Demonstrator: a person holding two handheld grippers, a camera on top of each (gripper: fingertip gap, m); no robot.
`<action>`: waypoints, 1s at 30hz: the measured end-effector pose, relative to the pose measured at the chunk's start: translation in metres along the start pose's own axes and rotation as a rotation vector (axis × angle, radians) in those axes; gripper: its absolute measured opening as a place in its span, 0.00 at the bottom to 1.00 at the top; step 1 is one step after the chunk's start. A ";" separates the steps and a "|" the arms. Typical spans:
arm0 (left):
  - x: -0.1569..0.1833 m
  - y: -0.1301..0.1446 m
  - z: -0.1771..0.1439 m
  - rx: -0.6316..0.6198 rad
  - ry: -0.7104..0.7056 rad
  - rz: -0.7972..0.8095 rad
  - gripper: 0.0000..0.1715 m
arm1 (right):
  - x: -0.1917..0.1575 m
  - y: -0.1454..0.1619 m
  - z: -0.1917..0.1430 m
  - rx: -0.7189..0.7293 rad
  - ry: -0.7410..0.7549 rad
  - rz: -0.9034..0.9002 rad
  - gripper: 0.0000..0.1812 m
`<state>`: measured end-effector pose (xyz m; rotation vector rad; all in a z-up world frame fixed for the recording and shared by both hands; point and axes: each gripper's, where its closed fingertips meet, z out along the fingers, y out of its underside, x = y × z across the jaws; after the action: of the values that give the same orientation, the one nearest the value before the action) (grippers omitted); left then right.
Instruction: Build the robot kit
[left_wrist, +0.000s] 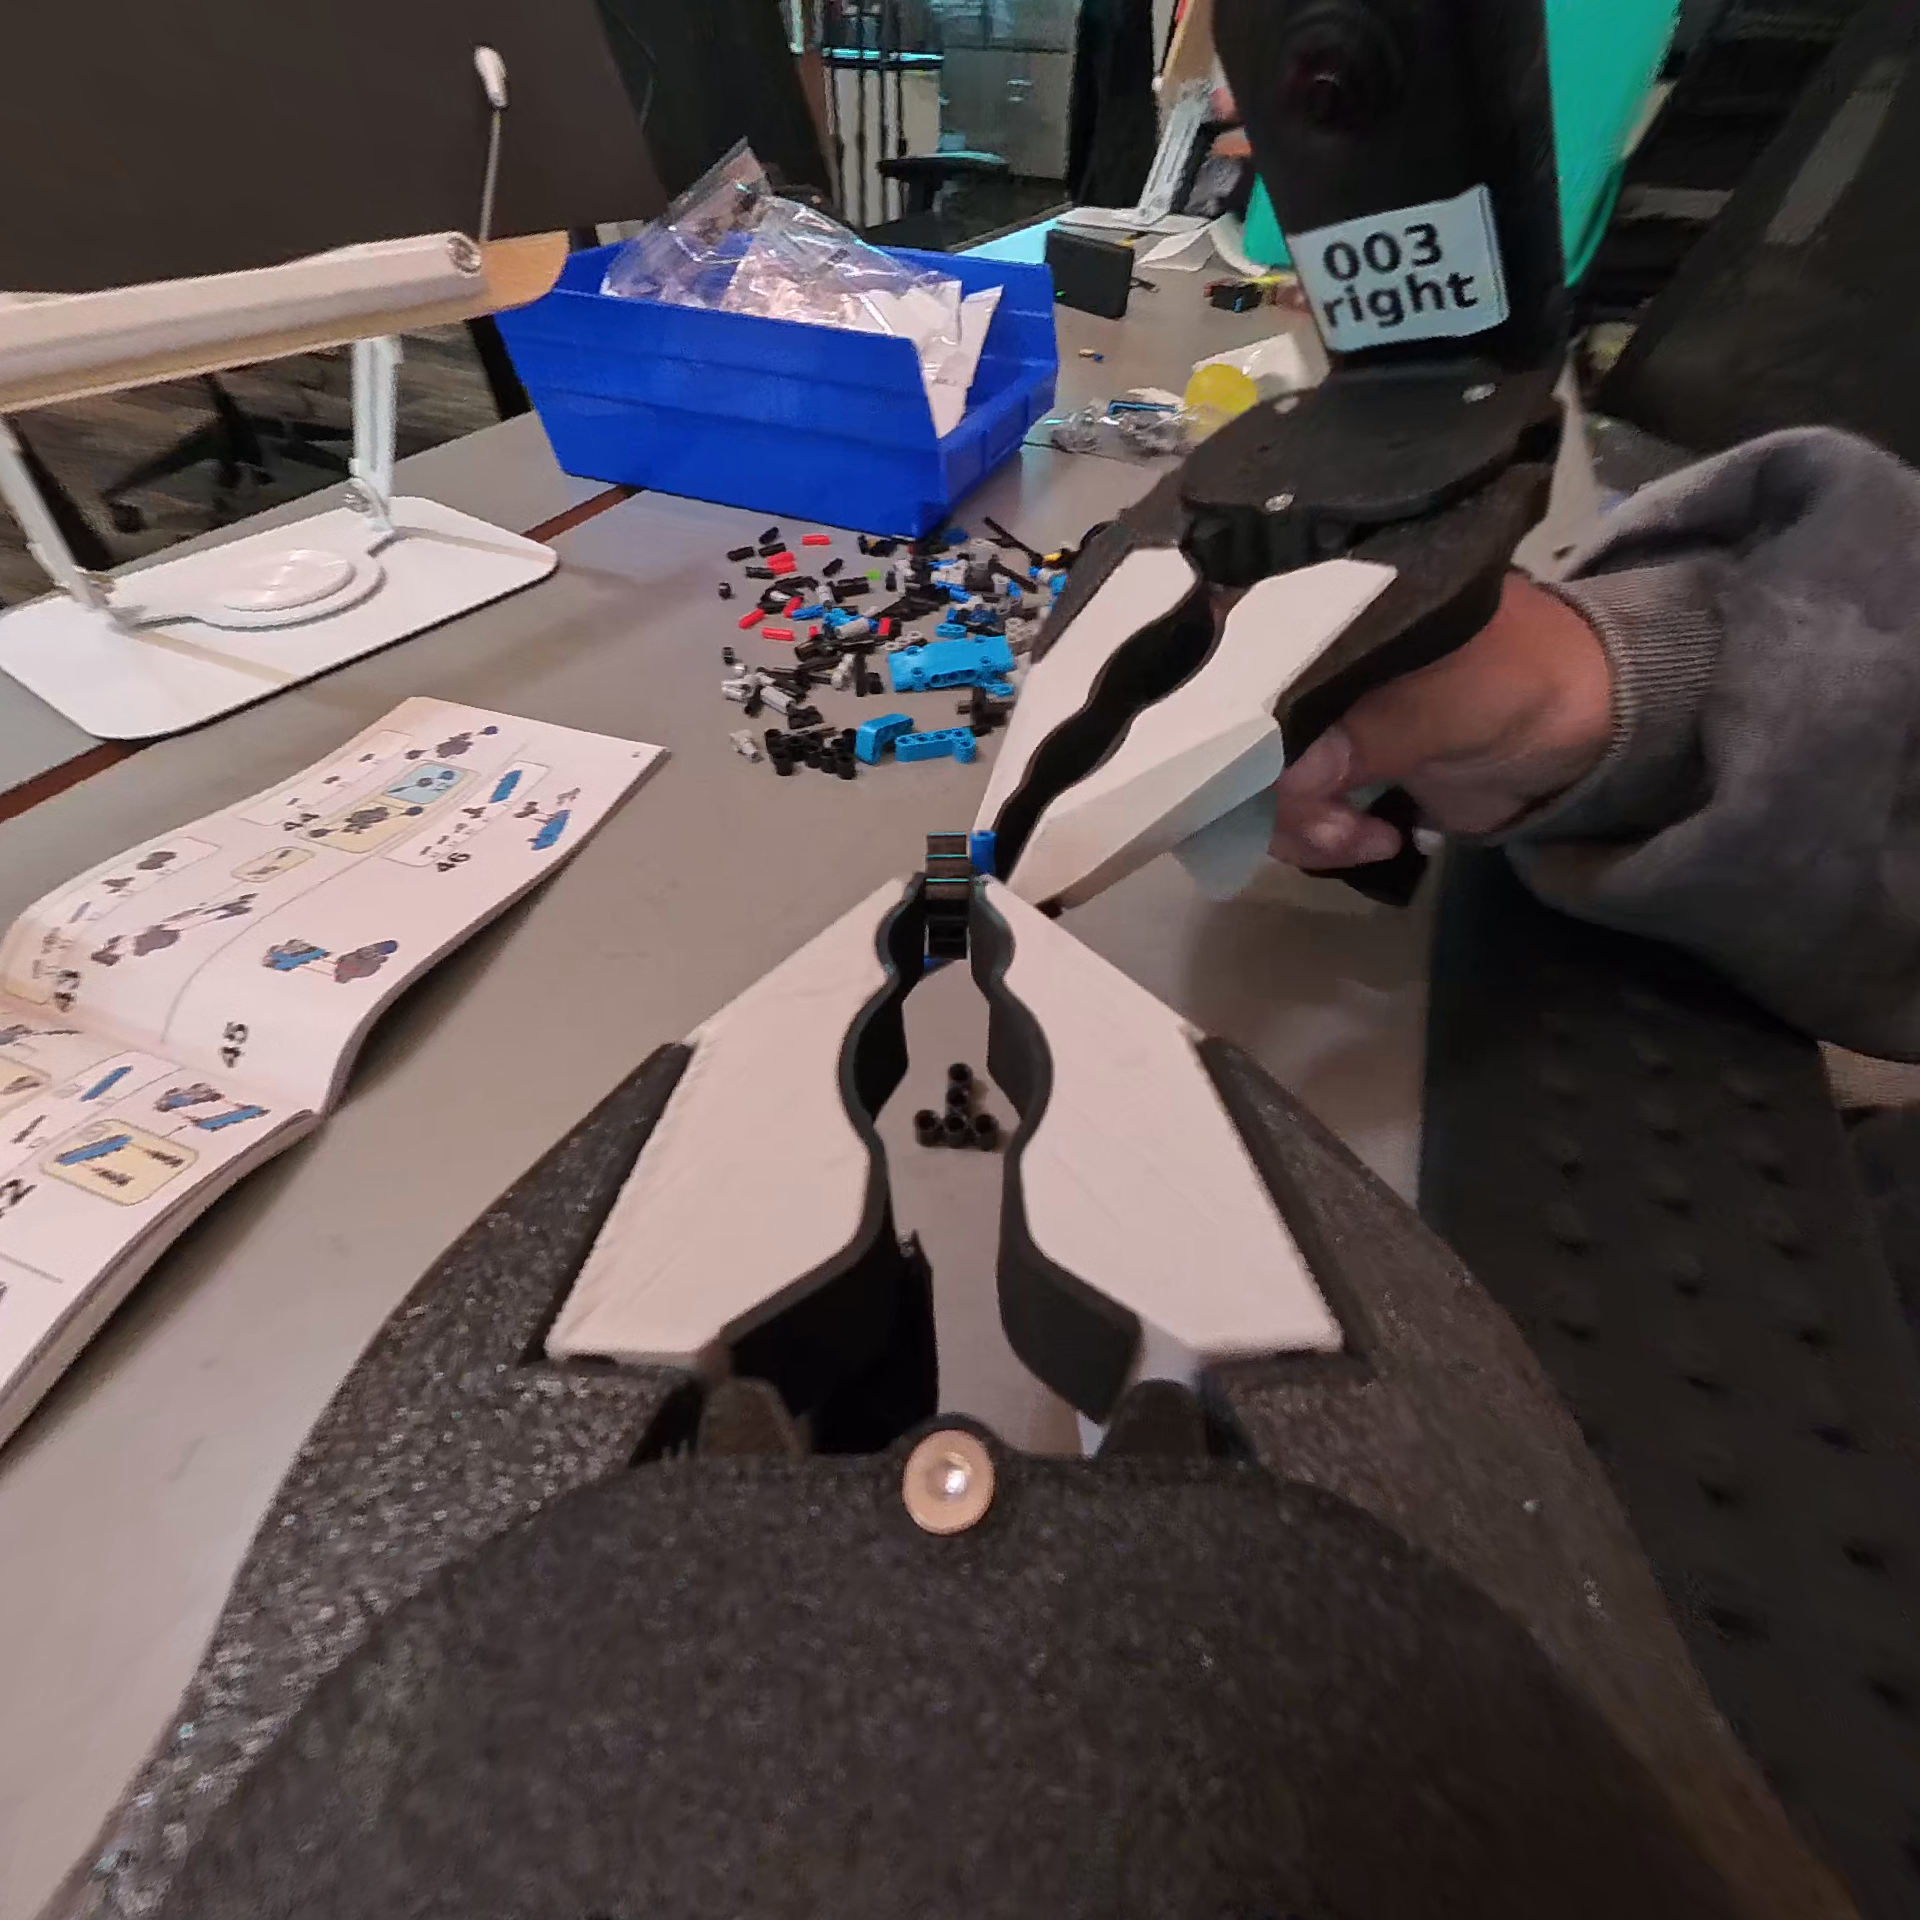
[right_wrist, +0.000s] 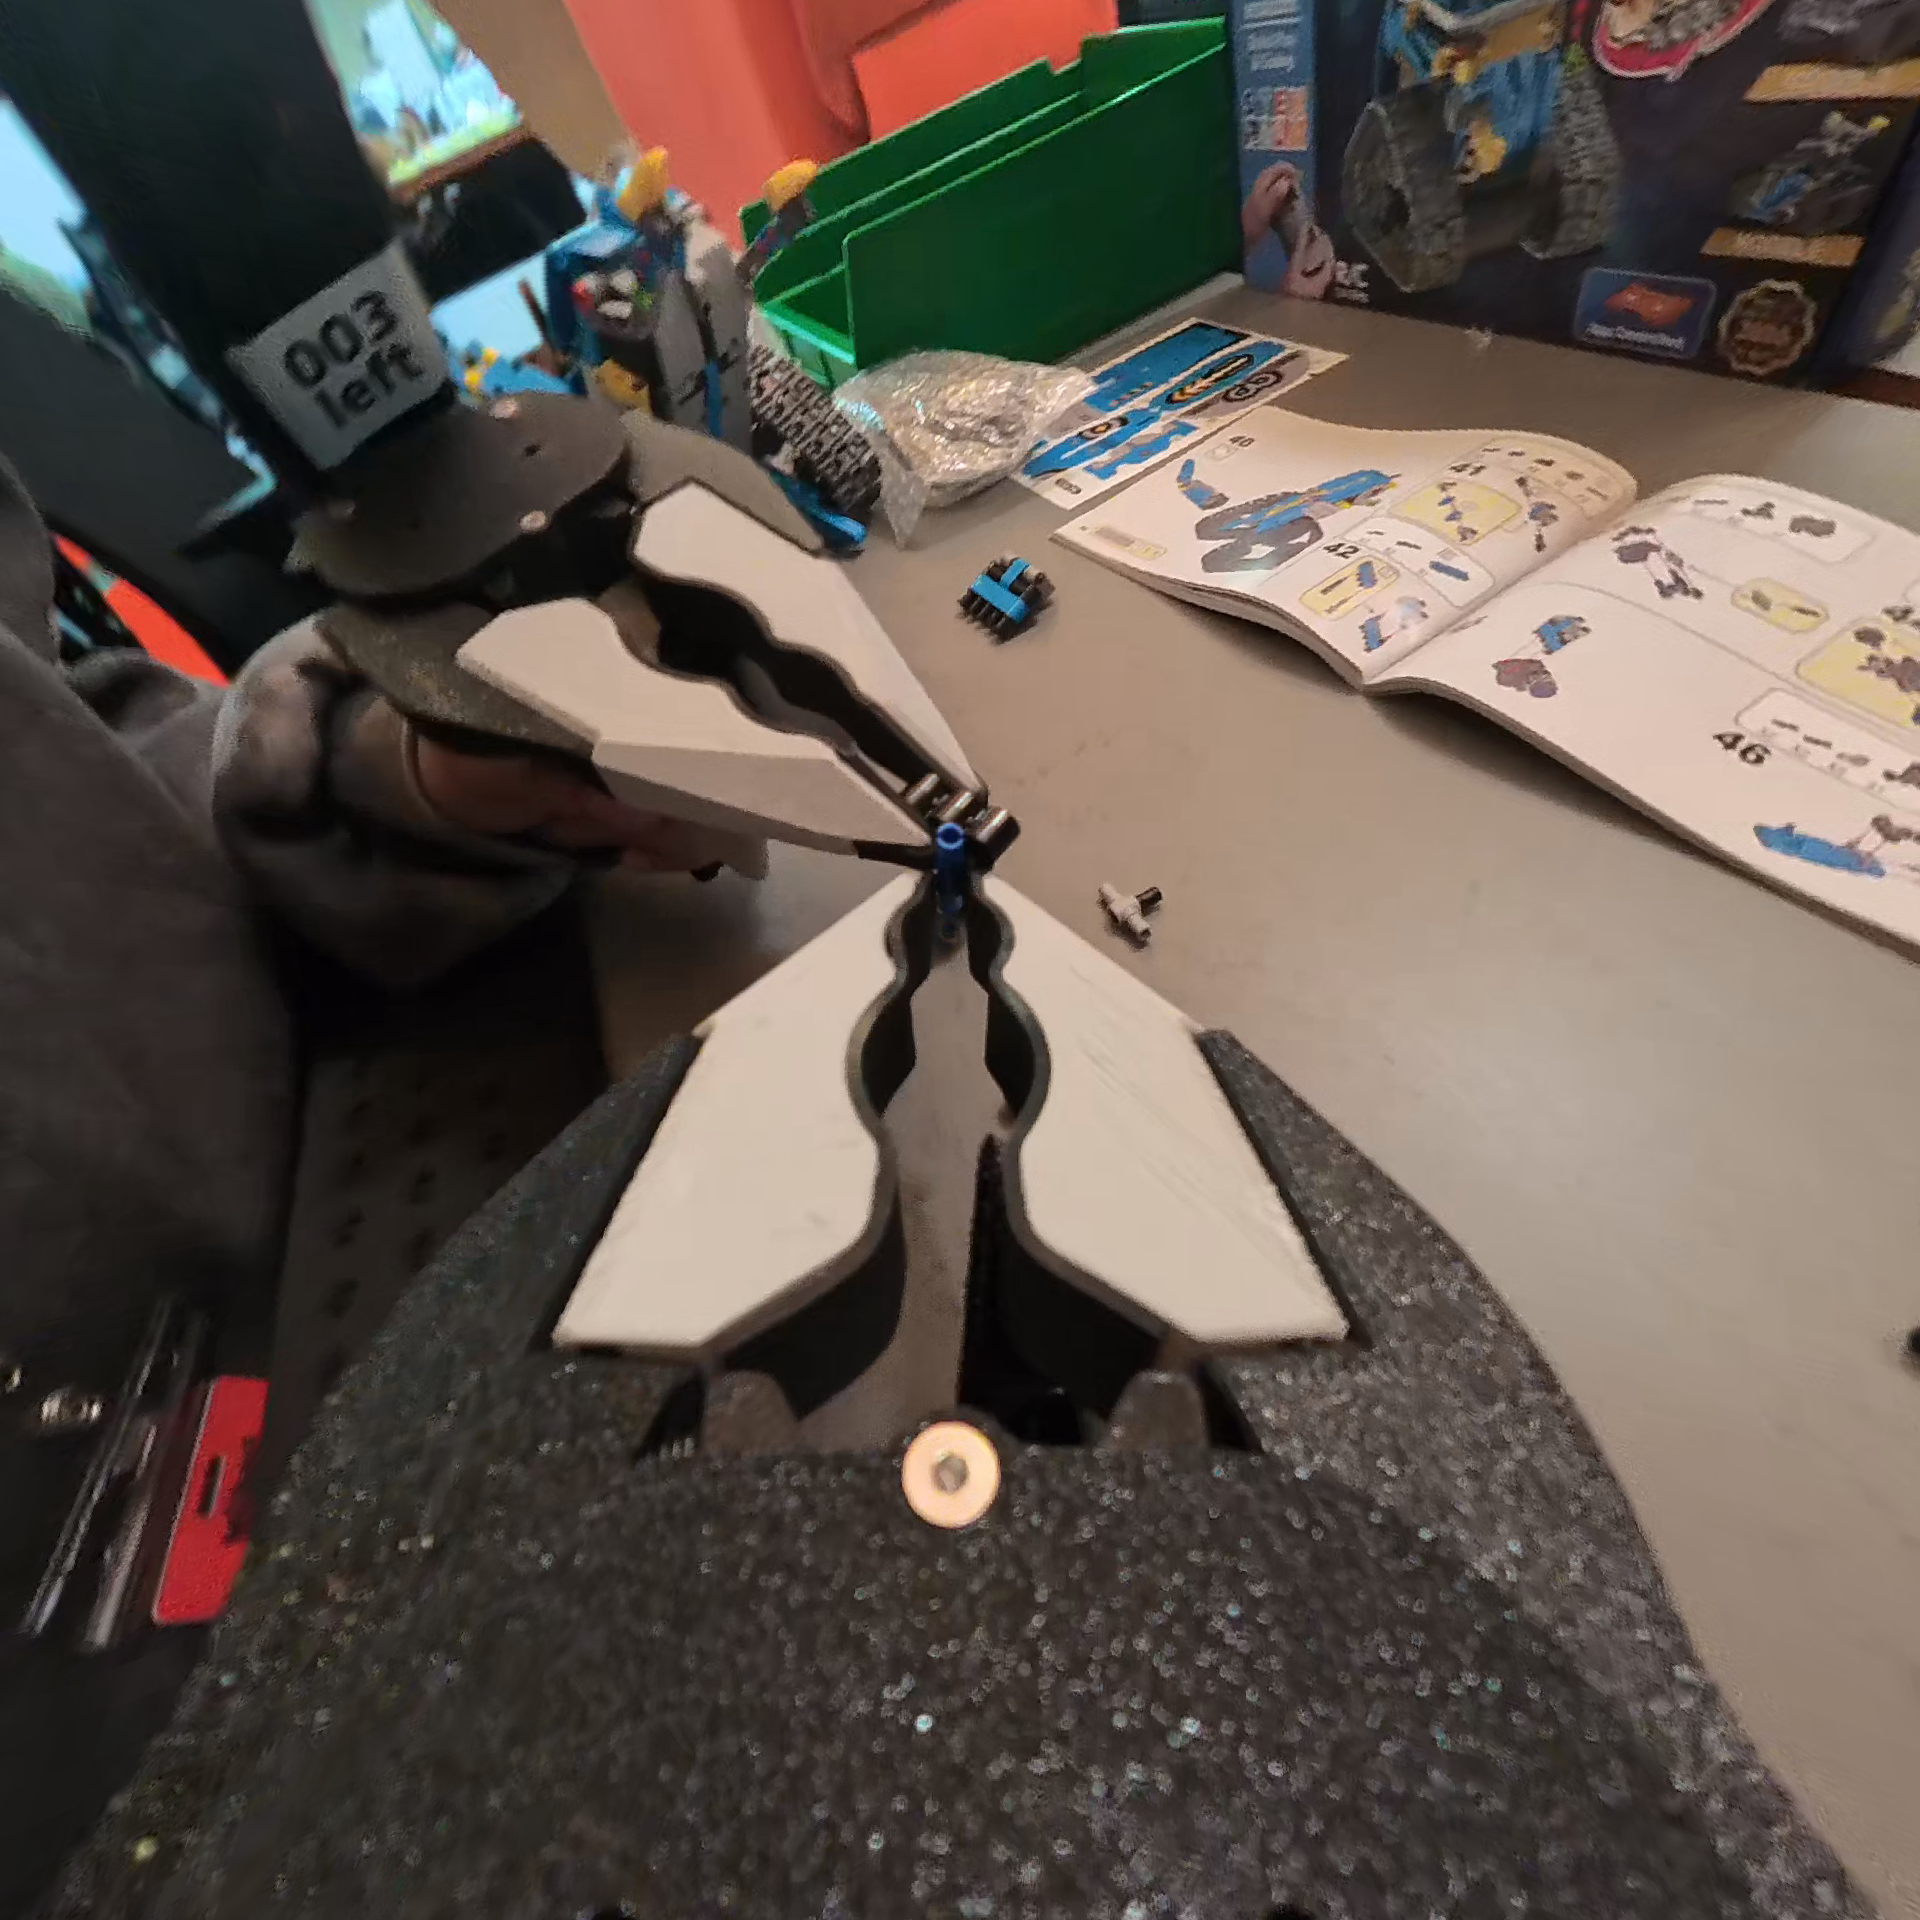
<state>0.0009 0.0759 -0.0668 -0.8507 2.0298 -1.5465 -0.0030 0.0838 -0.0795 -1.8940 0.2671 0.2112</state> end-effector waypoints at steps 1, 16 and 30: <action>-0.002 0.000 0.000 -0.002 -0.023 0.019 0.04 | 0.001 -0.001 0.001 0.017 0.008 0.025 0.03; -0.023 0.014 0.002 -0.039 -0.008 -0.249 0.04 | 0.016 0.009 0.003 -0.009 0.100 0.017 0.00; -0.074 0.012 -0.022 0.047 -0.163 -0.369 0.04 | 0.133 0.014 -0.014 -0.314 0.334 -0.072 0.12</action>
<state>0.0358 0.1454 -0.0739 -1.3450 1.7851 -1.6417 0.1205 0.0556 -0.1247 -2.2450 0.4088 -0.1228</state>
